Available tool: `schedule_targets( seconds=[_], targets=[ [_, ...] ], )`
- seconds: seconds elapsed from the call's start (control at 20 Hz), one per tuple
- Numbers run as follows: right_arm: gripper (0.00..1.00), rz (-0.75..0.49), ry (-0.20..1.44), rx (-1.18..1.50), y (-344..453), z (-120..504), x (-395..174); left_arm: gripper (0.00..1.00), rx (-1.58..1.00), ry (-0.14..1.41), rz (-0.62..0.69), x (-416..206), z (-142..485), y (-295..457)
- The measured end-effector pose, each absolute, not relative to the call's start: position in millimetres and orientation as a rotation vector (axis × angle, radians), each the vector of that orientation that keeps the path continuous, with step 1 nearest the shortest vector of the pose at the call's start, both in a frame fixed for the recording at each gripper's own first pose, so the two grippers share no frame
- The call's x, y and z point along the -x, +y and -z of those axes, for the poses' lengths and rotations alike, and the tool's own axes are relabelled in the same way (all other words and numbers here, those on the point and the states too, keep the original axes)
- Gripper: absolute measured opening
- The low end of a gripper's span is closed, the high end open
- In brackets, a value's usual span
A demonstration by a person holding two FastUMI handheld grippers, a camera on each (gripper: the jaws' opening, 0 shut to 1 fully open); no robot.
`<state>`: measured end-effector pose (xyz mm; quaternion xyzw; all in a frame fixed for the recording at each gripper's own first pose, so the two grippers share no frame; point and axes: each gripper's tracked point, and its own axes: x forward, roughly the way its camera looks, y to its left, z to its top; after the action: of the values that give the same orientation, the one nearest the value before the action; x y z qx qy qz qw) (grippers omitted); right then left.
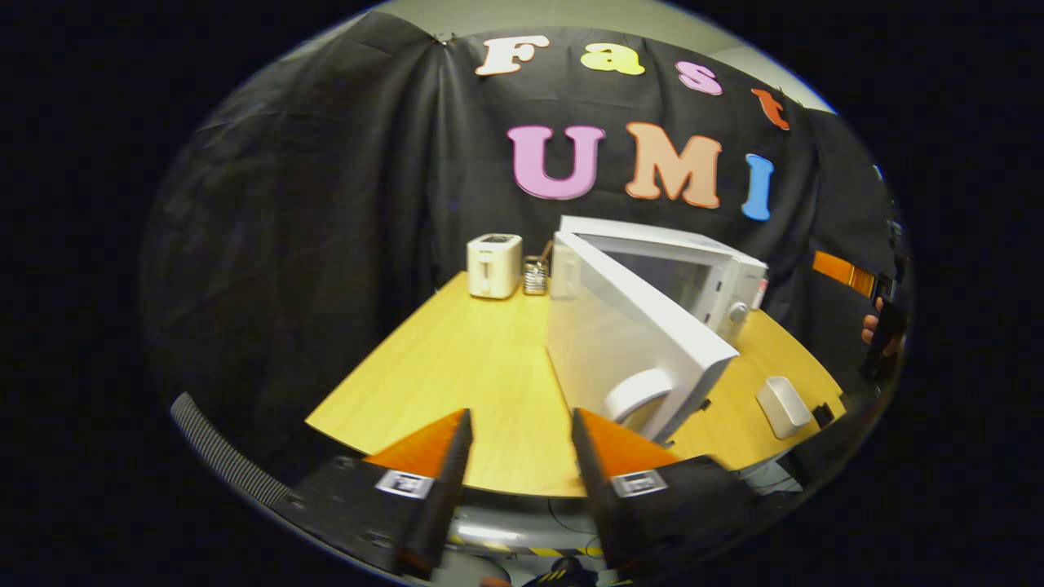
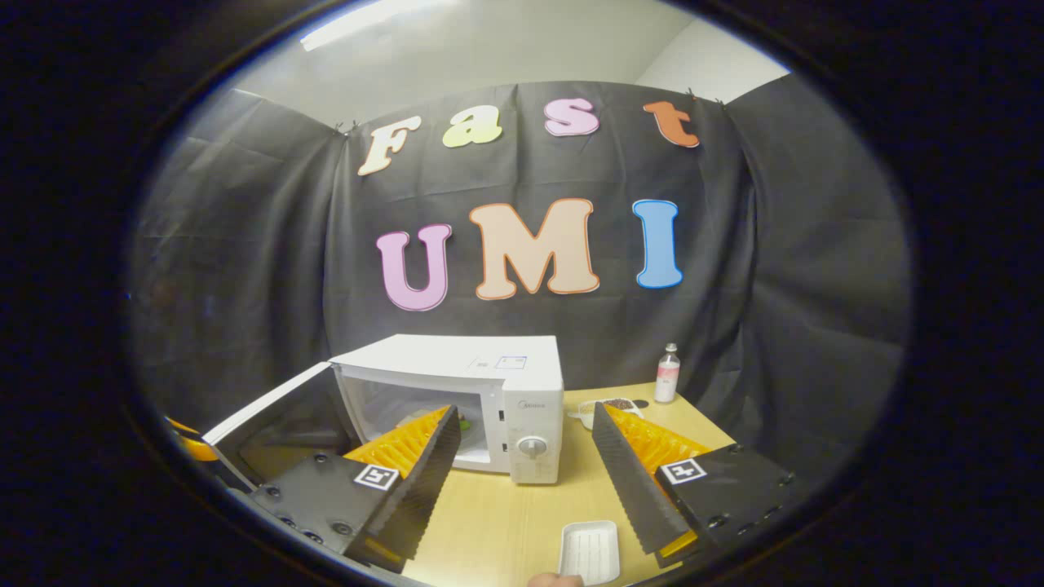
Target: Open the microwave oven with the left hand, put the food in, and close the microwave oven.
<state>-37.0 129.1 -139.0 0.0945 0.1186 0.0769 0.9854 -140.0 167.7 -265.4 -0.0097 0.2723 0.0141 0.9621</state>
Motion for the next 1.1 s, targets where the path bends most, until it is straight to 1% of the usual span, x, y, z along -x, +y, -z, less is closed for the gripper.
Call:
schedule_targets(
  seconds=[0.05,0.1,0.2,0.25,0.75,1.05,1.1],
  targets=[
    [0.93,-0.151,0.233,-0.189,124.4,135.3,40.5,0.01,-0.040,0.555,-0.106,136.9,269.5,185.8],
    [0.93,-0.150,0.225,-0.185,119.7,131.2,43.4,0.00,-0.078,0.543,-0.133,137.2,270.5,195.3],
    [0.92,-0.147,0.213,-0.167,111.2,124.2,45.9,0.00,-0.055,0.549,-0.055,138.2,277.6,173.1],
    [0.92,-0.147,0.211,-0.161,106.1,120.0,47.4,0.00,-0.055,0.544,-0.040,135.9,279.1,167.1],
    [0.92,-0.125,0.159,-0.136,73.8,87.1,52.4,0.00,-0.079,0.557,0.006,119.4,295.3,131.3],
    [0.93,-0.092,0.138,-0.142,56.6,77.0,48.8,0.00,-0.070,0.571,0.073,114.8,299.9,95.5],
    [0.92,-0.088,0.138,-0.138,53.9,76.9,48.4,0.02,-0.068,0.572,0.088,112.0,300.7,88.3]
  ],
)
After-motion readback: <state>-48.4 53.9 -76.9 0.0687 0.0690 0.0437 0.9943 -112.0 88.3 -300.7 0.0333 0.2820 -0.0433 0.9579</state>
